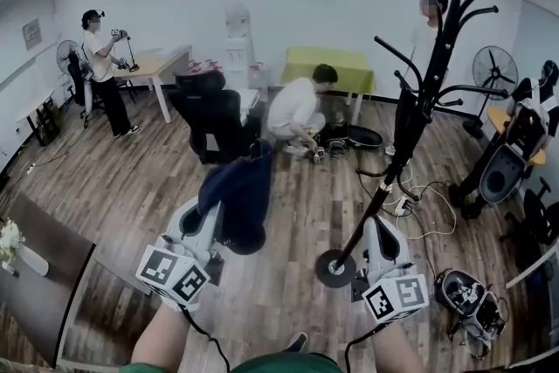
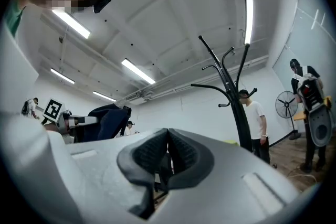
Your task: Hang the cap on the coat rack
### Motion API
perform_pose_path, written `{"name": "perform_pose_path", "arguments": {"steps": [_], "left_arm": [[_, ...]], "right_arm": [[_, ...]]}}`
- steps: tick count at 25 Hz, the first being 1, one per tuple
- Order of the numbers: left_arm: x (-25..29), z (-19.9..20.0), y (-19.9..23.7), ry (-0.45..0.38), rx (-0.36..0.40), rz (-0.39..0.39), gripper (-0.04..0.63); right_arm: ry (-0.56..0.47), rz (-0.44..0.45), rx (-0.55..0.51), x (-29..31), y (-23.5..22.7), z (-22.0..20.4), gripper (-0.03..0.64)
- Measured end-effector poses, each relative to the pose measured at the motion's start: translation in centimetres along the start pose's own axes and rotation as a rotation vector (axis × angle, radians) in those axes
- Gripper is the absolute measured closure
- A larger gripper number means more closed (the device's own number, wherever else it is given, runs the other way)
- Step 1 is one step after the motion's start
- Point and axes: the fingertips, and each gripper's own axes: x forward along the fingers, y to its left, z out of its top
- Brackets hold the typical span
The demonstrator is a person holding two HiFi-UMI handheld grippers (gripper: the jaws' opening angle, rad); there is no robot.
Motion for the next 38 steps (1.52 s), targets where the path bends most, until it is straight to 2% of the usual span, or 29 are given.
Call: {"name": "perform_pose_path", "arguments": {"steps": [10, 20, 23, 27, 33, 38], "left_arm": [[12.6, 2.2, 0.4, -0.104, 0.015, -0.063, 0.572], [23.3, 2.7, 4.1, -0.176, -0.107, -0.168, 0.572], [27.1, 3.2, 5.4, -0.213, -0.142, -0.22, 0.572], [33.1, 4.3, 5.5, -0.266, -0.185, -0.32, 0.572], [42.7, 5.8, 5.5, -0.304, -0.208, -0.478, 0.572], [50.1, 6.2, 4.3, -0.329, -0.263, -0.616, 0.574]], "right_arm": [[-0.047, -0.062, -0.021, 4.7, -9.2, 2.0, 0.614], [-0.027, -0.181, -0.076, 7.7, -13.6, 1.8, 0.614], [-0.021, -0.226, -0.114, 8.7, -14.3, 1.4, 0.614], [-0.033, -0.344, -0.143, 9.4, -16.5, 1.3, 0.614], [-0.044, -0.449, -0.183, 13.7, -17.8, 1.5, 0.614], [-0.063, -0.541, -0.229, 15.5, -18.8, 1.4, 0.614]]}}
